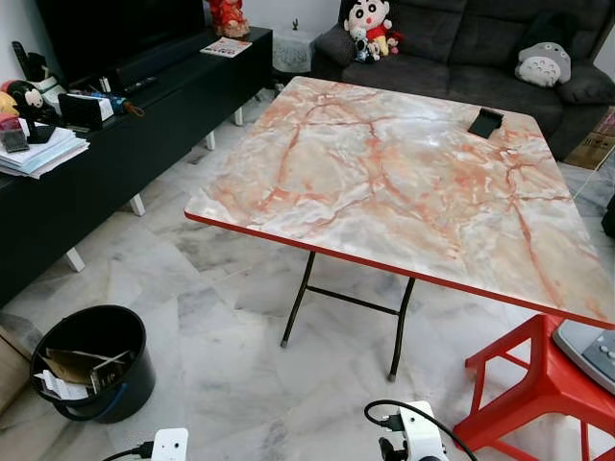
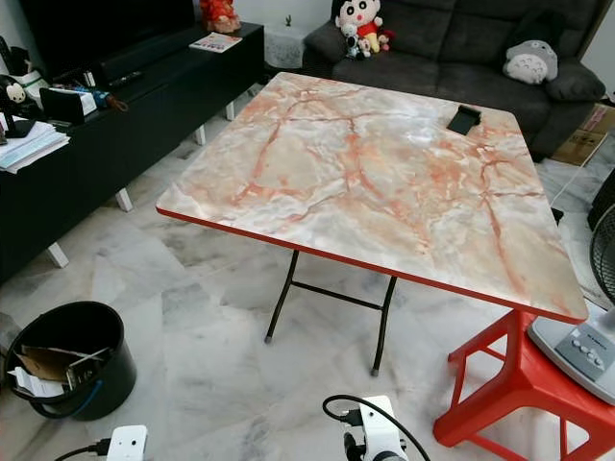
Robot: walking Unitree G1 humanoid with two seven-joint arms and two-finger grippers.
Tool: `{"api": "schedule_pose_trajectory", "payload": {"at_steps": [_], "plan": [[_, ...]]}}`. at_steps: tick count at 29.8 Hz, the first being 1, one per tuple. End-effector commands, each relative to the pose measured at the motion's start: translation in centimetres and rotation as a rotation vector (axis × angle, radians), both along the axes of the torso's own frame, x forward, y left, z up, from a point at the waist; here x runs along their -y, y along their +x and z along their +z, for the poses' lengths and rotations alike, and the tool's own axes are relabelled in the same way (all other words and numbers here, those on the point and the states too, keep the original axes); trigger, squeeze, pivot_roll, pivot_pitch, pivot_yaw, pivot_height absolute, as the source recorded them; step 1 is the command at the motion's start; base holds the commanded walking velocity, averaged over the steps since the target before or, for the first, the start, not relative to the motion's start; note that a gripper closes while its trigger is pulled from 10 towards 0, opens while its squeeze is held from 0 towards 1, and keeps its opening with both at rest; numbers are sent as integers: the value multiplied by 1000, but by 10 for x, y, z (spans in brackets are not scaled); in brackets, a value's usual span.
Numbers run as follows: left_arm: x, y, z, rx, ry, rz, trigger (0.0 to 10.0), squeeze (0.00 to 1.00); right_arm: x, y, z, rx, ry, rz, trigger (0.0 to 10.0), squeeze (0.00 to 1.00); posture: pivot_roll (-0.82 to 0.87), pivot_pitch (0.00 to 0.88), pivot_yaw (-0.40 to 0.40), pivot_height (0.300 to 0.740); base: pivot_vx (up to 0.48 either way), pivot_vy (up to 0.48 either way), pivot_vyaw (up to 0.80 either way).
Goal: Picking trash to rubbish bin
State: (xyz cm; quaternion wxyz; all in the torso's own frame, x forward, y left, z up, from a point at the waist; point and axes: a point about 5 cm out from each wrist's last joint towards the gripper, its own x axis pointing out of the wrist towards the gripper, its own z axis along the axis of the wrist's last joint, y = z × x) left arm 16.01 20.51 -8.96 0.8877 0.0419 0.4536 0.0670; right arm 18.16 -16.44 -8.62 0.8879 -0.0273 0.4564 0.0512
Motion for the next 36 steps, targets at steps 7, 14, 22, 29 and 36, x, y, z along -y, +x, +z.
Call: {"api": "schedule_pose_trajectory", "payload": {"at_steps": [7, 14, 22, 29, 36], "plan": [[1, -5, -3, -27, -3, 12, 10000, 0, 4, 1, 1, 0, -8, -18, 10000, 0, -22, 9, -65, 740, 0, 0, -800], [1, -5, -3, -36, 11, -7, 10000, 0, 4, 1, 1, 1, -8, -17, 10000, 0, -22, 9, -65, 740, 0, -159, -800], [0, -5, -3, -29, -2, 25, 10000, 0, 3, 2, 1, 2, -6, -16, 10000, 0, -21, 9, -65, 740, 0, -102, -800], [0, -5, -3, -31, 3, 12, 10000, 0, 3, 2, 1, 2, -7, -15, 10000, 0, -20, 11, -65, 740, 0, 0, -800], [0, -5, -3, -30, 2, 11, 10000, 0, 2, 2, 1, 2, -6, -16, 10000, 0, -19, 9, -65, 740, 0, 0, -800]]}}
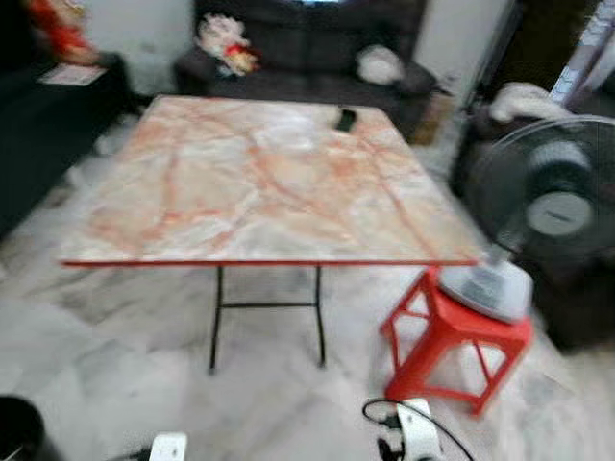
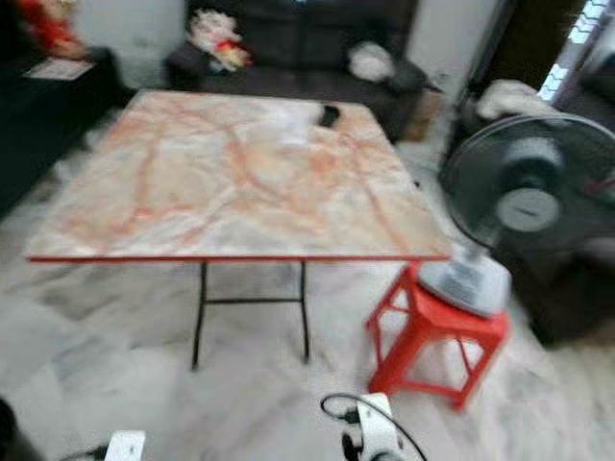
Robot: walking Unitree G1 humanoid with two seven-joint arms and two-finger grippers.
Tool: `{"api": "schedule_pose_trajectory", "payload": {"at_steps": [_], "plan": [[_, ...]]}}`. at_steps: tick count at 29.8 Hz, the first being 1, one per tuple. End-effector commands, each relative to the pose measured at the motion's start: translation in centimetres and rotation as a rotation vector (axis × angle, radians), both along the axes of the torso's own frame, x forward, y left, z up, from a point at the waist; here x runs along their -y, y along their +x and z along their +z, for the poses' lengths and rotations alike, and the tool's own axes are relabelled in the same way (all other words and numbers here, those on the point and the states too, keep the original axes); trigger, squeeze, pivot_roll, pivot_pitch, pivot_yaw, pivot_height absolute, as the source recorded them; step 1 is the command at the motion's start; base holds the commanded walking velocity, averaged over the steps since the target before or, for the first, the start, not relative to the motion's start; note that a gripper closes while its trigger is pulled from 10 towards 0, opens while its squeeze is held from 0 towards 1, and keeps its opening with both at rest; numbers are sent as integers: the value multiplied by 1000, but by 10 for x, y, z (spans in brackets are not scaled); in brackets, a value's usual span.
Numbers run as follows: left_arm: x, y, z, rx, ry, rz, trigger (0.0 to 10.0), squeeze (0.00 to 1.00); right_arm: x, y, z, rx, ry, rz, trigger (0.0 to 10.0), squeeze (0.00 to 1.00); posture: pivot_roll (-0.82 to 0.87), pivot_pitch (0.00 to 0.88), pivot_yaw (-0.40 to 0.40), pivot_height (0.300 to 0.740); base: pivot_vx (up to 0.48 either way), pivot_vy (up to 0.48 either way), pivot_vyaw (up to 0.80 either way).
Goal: Picking trash to rubbish bin
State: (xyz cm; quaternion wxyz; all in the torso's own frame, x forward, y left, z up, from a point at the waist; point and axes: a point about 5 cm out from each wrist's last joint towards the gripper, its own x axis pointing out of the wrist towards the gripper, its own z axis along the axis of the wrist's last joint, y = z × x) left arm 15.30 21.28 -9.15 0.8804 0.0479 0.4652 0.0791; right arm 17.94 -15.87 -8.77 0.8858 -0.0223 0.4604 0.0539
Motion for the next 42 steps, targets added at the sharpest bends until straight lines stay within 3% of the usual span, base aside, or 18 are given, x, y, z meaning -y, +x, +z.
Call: {"api": "schedule_pose_trajectory", "payload": {"at_steps": [1, 42], "plan": [[7, 2, -1, -3, -19, -7, 10000, 0, 8, 4, 3, 12, -17, -16, 10000, 0, -19, 9, -65, 740, 0, 0, -800], [8, 2, -1, -2, -29, -9, 10000, 0, 7, 4, 2, 11, -15, -17, 10000, 0, -17, 12, -63, 740, 0, 0, -800]]}}
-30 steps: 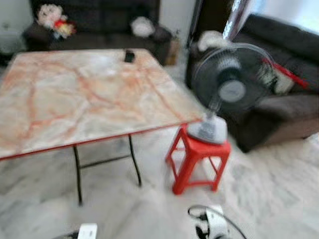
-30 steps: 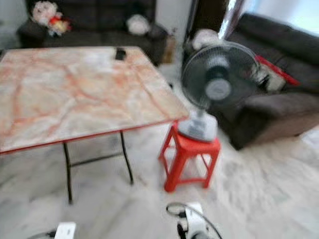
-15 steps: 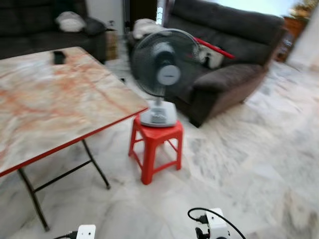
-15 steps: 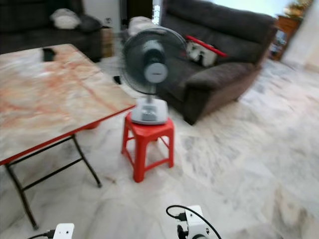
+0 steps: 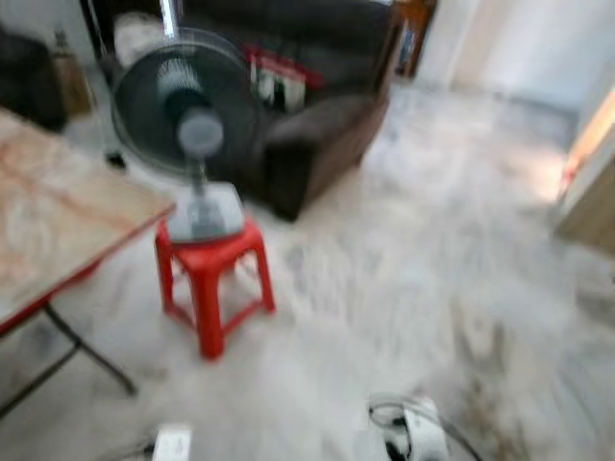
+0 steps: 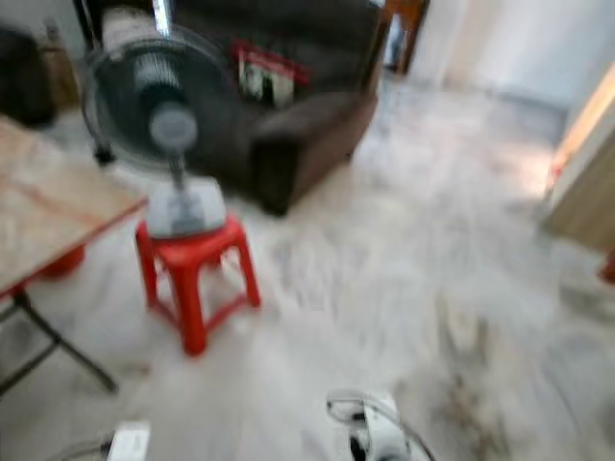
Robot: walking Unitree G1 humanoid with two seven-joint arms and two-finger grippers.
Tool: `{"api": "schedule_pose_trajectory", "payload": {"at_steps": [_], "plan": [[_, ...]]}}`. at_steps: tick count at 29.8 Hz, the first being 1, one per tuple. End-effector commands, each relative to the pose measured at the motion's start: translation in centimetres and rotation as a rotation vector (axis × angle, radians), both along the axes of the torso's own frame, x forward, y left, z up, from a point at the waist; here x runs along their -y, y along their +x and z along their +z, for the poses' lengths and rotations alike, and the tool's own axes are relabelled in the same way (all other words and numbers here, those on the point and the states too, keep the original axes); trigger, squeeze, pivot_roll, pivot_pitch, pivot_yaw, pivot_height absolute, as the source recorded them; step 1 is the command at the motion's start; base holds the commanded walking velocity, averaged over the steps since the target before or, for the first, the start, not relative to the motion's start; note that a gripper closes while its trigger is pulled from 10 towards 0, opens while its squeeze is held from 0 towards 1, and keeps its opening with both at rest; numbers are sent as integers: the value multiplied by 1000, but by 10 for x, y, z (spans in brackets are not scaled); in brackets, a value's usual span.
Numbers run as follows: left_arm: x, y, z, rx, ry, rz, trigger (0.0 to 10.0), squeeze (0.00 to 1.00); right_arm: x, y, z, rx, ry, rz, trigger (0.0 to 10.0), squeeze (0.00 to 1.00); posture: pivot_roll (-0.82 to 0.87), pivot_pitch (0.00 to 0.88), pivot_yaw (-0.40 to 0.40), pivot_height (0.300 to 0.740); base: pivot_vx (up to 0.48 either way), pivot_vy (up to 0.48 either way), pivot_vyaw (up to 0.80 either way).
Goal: Picking trash to rubbish bin
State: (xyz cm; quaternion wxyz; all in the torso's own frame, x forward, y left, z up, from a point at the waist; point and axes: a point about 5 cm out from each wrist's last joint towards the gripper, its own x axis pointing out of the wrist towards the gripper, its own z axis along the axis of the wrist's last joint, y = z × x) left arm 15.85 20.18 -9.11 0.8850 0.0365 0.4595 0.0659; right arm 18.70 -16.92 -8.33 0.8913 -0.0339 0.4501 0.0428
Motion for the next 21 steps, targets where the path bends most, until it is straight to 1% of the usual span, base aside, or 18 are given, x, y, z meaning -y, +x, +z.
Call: {"api": "schedule_pose_trajectory", "payload": {"at_steps": [1, 11, 21], "plan": [[-3, -3, -1, -16, 3, 5, 10000, 0, -3, -4, -2, -14, 14, -7, 10000, 0, -17, 12, -63, 740, 0, 0, -788], [-3, -2, -1, -15, 2, 7, 10000, 0, -3, -3, -2, -9, 17, -13, 10000, 0, -17, 12, -63, 740, 0, 0, -777], [-4, -2, 0, -14, 1, 8, 10000, 0, -4, -3, -2, -5, 22, -21, 10000, 0, -17, 14, -62, 740, 0, 0, 0]]}}
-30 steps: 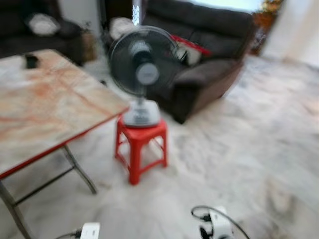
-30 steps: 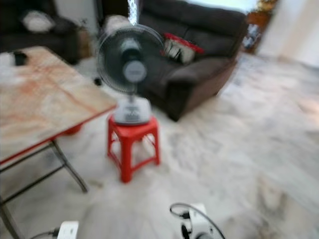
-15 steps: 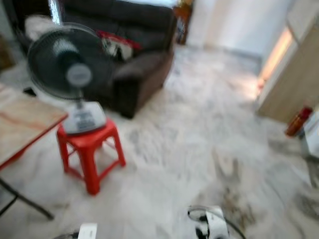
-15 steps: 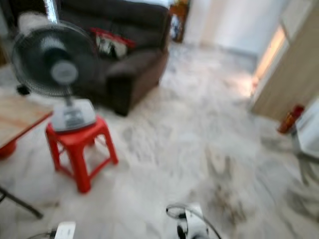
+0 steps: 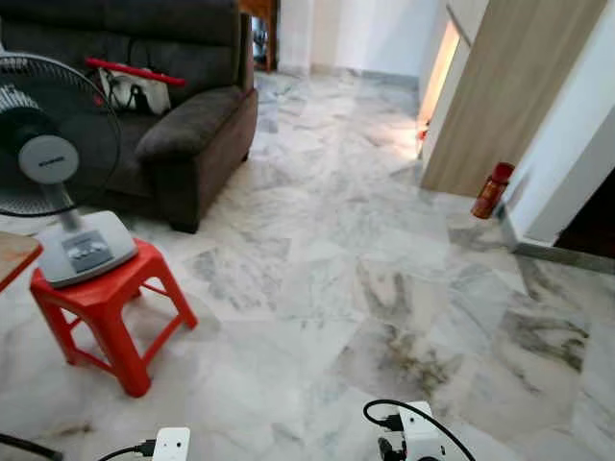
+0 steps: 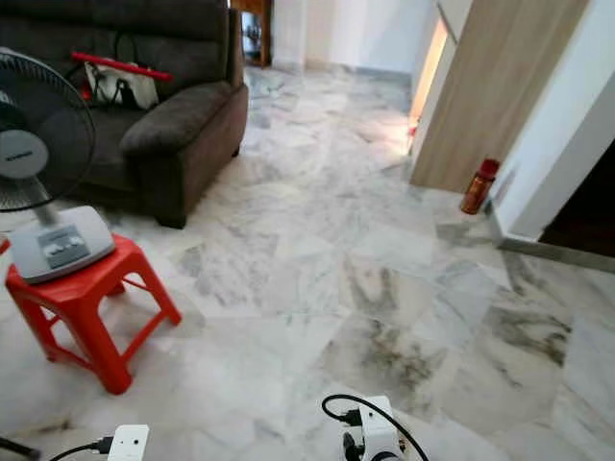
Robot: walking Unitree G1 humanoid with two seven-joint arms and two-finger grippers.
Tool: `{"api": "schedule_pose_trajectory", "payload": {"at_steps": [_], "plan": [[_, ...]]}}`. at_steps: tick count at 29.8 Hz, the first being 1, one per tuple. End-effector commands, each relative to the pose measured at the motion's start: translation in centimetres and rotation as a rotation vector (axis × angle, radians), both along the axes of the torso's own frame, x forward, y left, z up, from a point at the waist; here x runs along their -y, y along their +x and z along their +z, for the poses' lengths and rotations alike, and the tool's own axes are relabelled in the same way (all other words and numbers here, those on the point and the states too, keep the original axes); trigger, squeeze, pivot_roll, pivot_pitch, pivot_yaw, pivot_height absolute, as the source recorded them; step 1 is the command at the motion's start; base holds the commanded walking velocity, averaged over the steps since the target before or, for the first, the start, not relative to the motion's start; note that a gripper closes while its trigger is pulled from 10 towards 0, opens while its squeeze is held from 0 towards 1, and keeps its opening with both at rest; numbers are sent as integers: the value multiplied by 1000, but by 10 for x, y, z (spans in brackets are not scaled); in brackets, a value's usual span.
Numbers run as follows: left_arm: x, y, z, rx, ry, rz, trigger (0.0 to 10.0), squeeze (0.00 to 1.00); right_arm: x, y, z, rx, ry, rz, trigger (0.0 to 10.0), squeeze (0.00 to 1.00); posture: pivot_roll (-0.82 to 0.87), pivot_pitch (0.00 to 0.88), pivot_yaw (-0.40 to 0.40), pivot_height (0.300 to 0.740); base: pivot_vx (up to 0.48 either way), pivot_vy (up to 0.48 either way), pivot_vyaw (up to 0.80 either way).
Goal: Picking trash to rubbish bin
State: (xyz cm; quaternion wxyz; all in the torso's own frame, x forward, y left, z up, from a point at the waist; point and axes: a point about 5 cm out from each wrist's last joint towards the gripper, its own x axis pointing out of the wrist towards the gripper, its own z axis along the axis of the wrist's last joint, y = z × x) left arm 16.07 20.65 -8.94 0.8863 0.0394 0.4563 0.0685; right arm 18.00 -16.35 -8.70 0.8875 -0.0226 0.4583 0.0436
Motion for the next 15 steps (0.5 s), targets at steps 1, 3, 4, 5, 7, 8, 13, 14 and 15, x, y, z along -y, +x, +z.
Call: {"api": "schedule_pose_trajectory", "payload": {"at_steps": [1, 3, 4, 5, 7, 8, 13, 14, 15], "plan": [[1, -4, -2, -20, -7, 7, 10000, 0, 2, 4, 2, 14, 2, -12, 10000, 0, -17, 14, -61, 740, 0, 0, 0], [1, -4, -2, -21, -8, 6, 10000, 0, 1, 4, 2, 12, 8, -18, 10000, 0, -17, 14, -61, 740, 0, 0, -356], [1, -4, -2, -20, -9, 6, 10000, 0, 1, 4, 2, 12, 8, -18, 10000, 0, -17, 14, -61, 740, 0, 0, -800], [1, -4, -2, -20, -9, 6, 10000, 0, 1, 4, 2, 12, 8, -17, 10000, 0, -17, 14, -61, 740, 0, 0, -800], [2, -3, -2, -19, -11, 5, 10000, 0, 2, 4, 2, 12, 5, -15, 10000, 0, -18, 13, -61, 740, 0, 0, -800], [2, -3, -2, -19, -12, 5, 10000, 0, 2, 4, 2, 11, 5, -14, 10000, 0, -18, 13, -61, 740, 0, 0, -800], [2, -3, -2, -17, -15, 4, 10000, 0, 2, 5, 3, 23, 7, -23, 10000, 0, -19, 12, -61, 740, 0, 0, -638], [2, -3, -2, -17, -15, 4, 10000, 0, 2, 5, 3, 23, 7, -23, 10000, 0, -19, 12, -61, 740, 0, 0, 0], [2, -3, -2, -17, -16, 3, 10000, 0, 2, 6, 3, 24, 7, -23, 10000, 0, -19, 12, -61, 740, 0, 0, 0]]}}
